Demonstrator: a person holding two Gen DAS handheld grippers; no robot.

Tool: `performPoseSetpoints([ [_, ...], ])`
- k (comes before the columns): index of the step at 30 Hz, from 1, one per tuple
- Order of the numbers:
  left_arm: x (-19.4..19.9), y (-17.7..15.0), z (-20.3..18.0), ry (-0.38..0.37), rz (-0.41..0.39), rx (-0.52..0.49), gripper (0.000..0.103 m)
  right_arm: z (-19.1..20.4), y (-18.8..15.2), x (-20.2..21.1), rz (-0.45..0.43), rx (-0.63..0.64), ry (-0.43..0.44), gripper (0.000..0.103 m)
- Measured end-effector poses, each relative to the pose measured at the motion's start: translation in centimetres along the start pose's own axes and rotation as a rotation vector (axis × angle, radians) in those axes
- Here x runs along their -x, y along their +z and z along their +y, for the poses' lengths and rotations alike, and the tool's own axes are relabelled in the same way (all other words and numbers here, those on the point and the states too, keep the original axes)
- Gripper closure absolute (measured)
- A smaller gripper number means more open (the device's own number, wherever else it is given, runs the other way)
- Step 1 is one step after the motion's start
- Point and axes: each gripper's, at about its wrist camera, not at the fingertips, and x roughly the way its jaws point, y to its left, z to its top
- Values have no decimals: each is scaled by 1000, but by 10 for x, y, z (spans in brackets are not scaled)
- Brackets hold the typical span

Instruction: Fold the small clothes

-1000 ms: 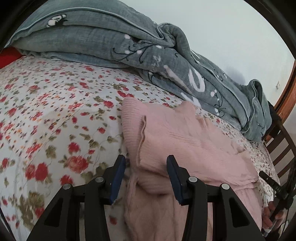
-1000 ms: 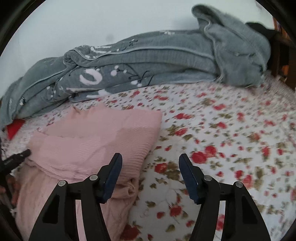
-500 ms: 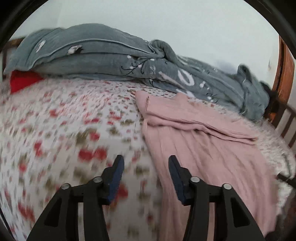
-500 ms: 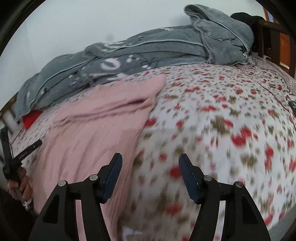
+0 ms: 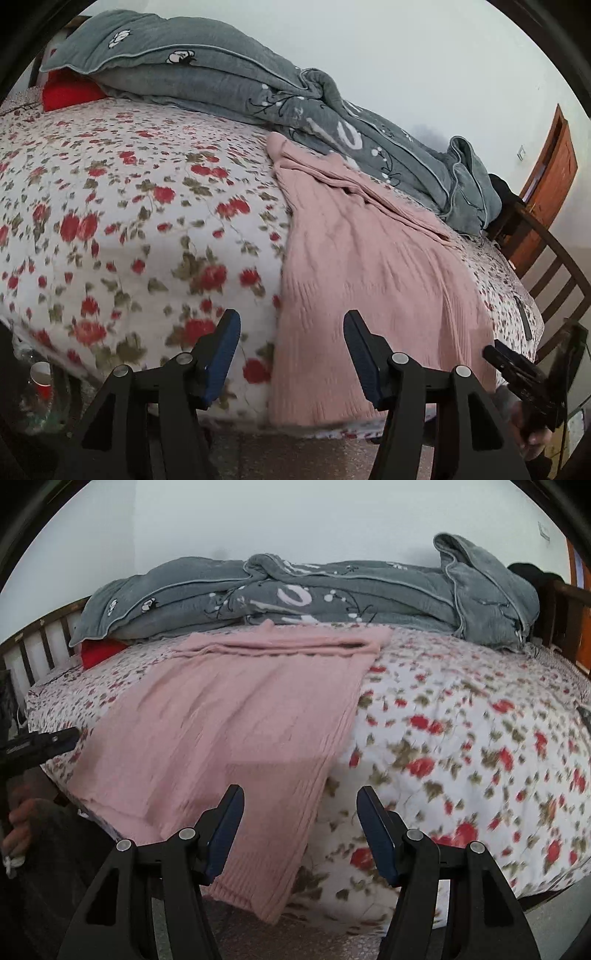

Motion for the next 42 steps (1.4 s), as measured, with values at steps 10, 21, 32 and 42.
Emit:
performPoseSetpoints([
  [10,-28,-2,-34,93,67,-117,47,1,-5,-8,-9,-48,3,53],
  [21,-22,-1,-18,73,43,-46,95,13,-13,-6,-13,15,-25,98],
  [32,-16,-2,10,6,47,60,95,-25,-17,15,-49,-156,10,98],
  [42,-18,-6,2,8,97,22,91,-32,-19,1,8,-211,29,87],
])
